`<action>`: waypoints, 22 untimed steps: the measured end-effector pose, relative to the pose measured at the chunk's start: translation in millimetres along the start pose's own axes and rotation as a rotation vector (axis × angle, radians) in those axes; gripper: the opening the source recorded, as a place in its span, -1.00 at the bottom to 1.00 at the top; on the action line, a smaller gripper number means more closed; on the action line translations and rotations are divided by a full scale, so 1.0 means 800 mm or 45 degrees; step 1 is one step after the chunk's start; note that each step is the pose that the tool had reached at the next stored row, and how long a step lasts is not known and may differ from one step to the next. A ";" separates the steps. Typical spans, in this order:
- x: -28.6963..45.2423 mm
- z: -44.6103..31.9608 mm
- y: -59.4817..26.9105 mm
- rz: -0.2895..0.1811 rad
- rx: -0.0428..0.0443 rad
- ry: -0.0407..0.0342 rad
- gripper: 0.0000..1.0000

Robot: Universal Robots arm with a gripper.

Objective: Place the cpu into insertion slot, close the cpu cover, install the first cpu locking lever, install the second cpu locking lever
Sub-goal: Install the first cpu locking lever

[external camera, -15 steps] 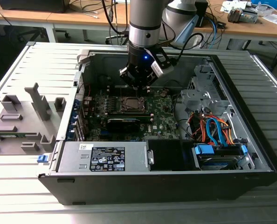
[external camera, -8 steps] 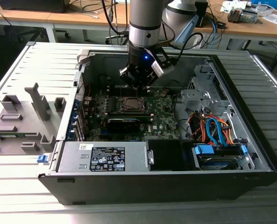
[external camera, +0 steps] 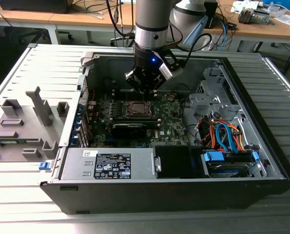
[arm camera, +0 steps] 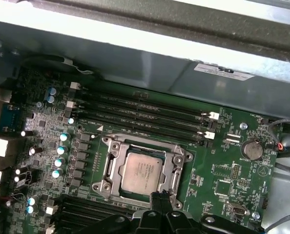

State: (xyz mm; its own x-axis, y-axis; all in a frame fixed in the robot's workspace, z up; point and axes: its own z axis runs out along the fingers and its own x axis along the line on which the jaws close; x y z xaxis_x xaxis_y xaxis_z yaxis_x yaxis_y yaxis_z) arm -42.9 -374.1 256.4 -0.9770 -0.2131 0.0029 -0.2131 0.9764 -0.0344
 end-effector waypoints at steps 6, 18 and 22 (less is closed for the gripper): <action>0.0000 0.0011 0.000 0.099 -0.027 -0.0025 -0.79; -0.0001 0.0015 0.000 0.219 -0.054 -0.0043 -0.79; 0.0000 0.0015 0.000 0.220 -0.054 -0.0042 -0.79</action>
State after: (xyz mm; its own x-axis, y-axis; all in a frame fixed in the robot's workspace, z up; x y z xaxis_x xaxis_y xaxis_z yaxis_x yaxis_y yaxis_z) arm -42.8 -374.0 255.2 -0.9991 -0.0422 -0.0027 -0.0422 0.9991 0.0079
